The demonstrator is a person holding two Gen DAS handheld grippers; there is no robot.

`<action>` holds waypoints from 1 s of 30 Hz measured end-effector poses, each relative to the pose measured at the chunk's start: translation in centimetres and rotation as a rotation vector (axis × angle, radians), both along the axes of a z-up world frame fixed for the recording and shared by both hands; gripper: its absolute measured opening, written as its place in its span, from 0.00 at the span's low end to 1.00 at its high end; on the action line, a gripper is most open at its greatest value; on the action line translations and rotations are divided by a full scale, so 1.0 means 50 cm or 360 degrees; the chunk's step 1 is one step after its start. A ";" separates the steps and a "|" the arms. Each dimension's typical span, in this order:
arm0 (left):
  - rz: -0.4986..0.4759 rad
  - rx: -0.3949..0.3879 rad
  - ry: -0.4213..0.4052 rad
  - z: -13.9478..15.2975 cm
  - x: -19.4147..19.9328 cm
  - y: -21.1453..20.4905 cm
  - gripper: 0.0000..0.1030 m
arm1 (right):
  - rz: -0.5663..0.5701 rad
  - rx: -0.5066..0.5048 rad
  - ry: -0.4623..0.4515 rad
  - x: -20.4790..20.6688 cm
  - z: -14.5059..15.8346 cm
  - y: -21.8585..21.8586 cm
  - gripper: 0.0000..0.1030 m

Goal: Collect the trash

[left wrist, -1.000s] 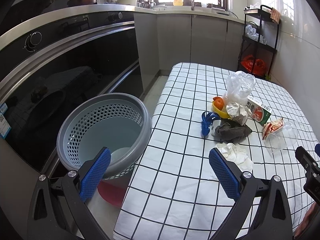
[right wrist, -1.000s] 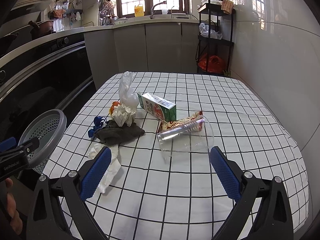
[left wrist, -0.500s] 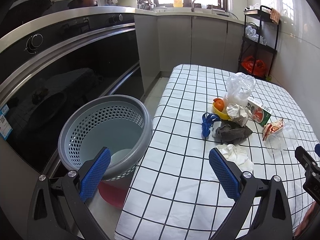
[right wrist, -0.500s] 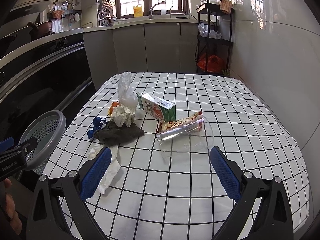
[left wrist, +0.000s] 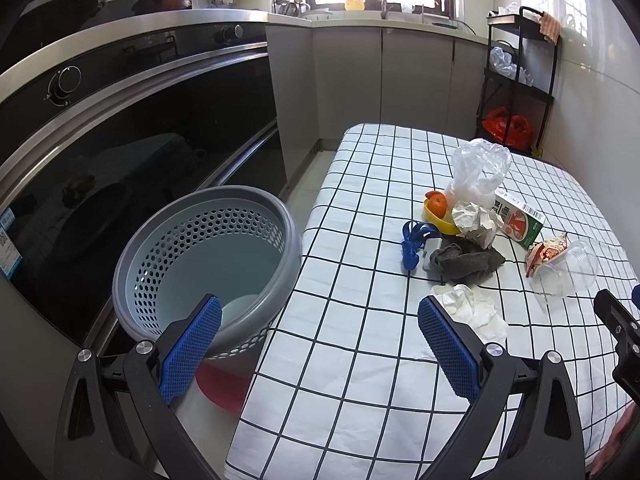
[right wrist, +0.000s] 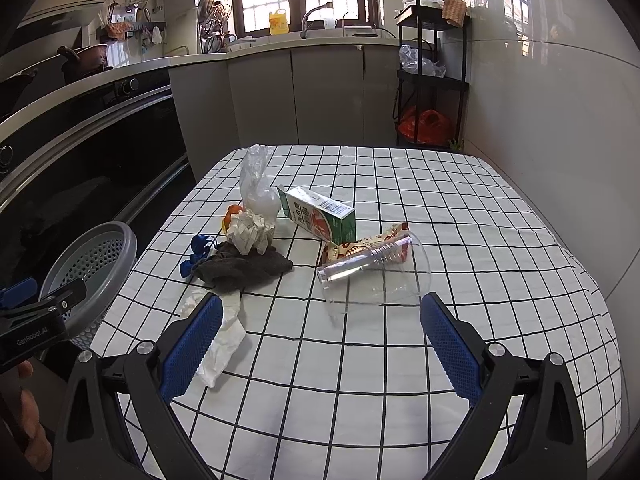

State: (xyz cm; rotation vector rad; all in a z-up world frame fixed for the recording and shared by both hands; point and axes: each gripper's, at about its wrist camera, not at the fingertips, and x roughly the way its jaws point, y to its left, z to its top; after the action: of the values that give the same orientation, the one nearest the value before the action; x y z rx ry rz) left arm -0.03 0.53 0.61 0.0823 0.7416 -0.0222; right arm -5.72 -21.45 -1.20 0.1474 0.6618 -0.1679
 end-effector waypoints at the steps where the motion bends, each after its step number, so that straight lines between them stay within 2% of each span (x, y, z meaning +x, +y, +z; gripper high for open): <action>1: -0.0001 -0.0001 0.0001 0.000 0.000 0.000 0.94 | 0.0000 0.0002 0.0002 0.000 0.000 0.000 0.92; 11: -0.0006 -0.0002 0.0040 -0.018 0.011 -0.017 0.94 | 0.0004 0.0033 0.0018 -0.007 -0.010 -0.021 0.92; 20: -0.0029 0.0003 0.0077 -0.039 0.025 -0.047 0.94 | -0.0067 0.0042 0.0063 0.002 -0.031 -0.067 0.92; 26: -0.0059 0.0016 0.0103 -0.052 0.034 -0.071 0.94 | -0.0133 0.0110 0.0130 0.030 -0.056 -0.096 0.92; 30: -0.0075 0.0025 0.0107 -0.056 0.038 -0.083 0.94 | -0.0143 0.0040 0.0120 0.053 -0.049 -0.098 0.92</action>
State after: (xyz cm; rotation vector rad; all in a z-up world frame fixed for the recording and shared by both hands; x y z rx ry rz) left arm 1.88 -3.61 -2.20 0.1145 0.8068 -0.0640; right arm -3.06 -26.34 -3.66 0.1957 0.7333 -0.2528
